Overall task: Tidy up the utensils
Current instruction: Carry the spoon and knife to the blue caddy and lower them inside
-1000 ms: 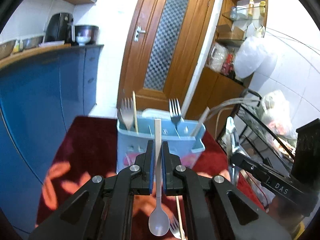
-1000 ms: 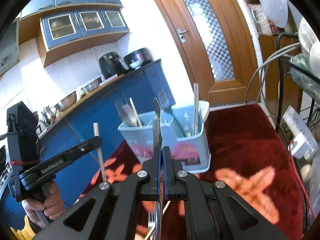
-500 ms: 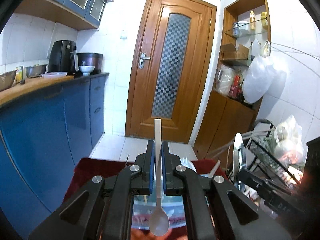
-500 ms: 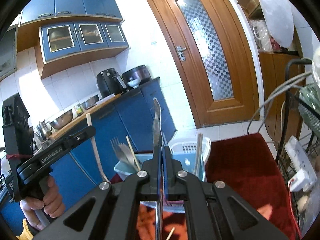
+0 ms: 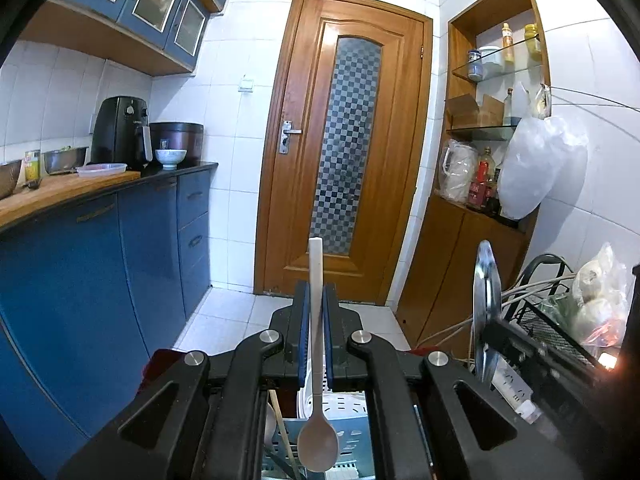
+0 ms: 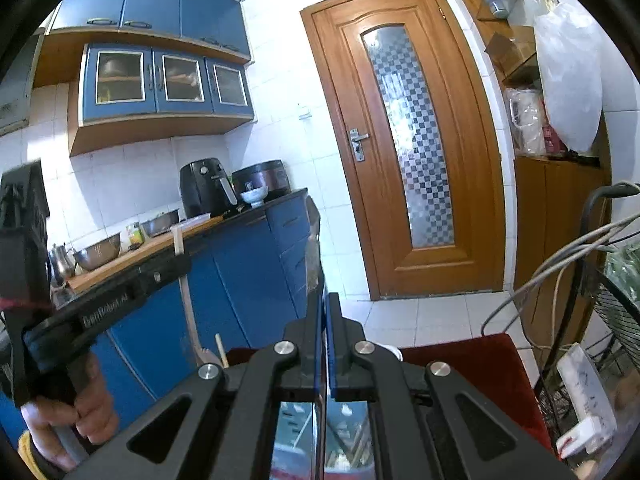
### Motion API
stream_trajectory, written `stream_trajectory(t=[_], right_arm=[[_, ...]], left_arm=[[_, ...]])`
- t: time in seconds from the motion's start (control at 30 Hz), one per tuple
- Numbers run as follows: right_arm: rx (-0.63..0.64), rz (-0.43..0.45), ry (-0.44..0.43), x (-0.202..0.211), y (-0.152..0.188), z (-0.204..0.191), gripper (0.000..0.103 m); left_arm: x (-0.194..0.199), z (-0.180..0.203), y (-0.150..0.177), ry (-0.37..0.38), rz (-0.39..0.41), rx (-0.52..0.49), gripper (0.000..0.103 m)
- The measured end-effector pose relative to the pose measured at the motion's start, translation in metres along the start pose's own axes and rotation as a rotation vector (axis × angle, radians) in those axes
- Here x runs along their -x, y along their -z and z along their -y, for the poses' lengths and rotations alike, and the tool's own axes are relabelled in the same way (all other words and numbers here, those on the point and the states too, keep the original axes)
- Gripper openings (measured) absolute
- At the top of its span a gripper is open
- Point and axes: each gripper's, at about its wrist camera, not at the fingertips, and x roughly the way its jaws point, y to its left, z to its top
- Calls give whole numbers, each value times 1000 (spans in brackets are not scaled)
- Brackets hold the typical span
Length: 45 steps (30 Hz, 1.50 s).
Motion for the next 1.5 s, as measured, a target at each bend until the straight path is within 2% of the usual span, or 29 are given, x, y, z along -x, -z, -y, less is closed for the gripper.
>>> stream_trajectory(t=[0.13, 0.37, 0.57, 0.83, 1.1, 1.17, 1.2, 1.23, 1.27, 1.5], right_arm=[[10, 24, 11, -12, 2, 2, 3], [34, 75, 24, -27, 14, 4, 3], [62, 84, 27, -36, 26, 6, 3], [103, 71, 19, -32, 41, 3, 4], [86, -23, -21, -31, 55, 2, 6], [59, -40, -37, -28, 56, 3, 18], [56, -40, -41, -25, 56, 2, 22], [54, -39, -45, -22, 56, 3, 22], [52, -39, -47, -19, 55, 3, 22], [16, -75, -54, 4, 51, -1, 22]], left_arm=[[-10, -5, 13, -15, -8, -2, 4], [-20, -12, 31, 14, -16, 14, 4], [-23, -10, 45, 12, -23, -3, 4], [-28, -13, 63, 6, -62, 1, 4], [-28, -10, 72, 18, -128, -16, 4], [-25, -7, 72, 15, -134, -27, 7], [-22, -5, 73, 15, -137, -34, 14], [-20, -3, 73, 17, -139, -39, 20], [-17, -1, 73, 19, -140, -48, 22], [6, 6, 73, 10, -172, -74, 22]])
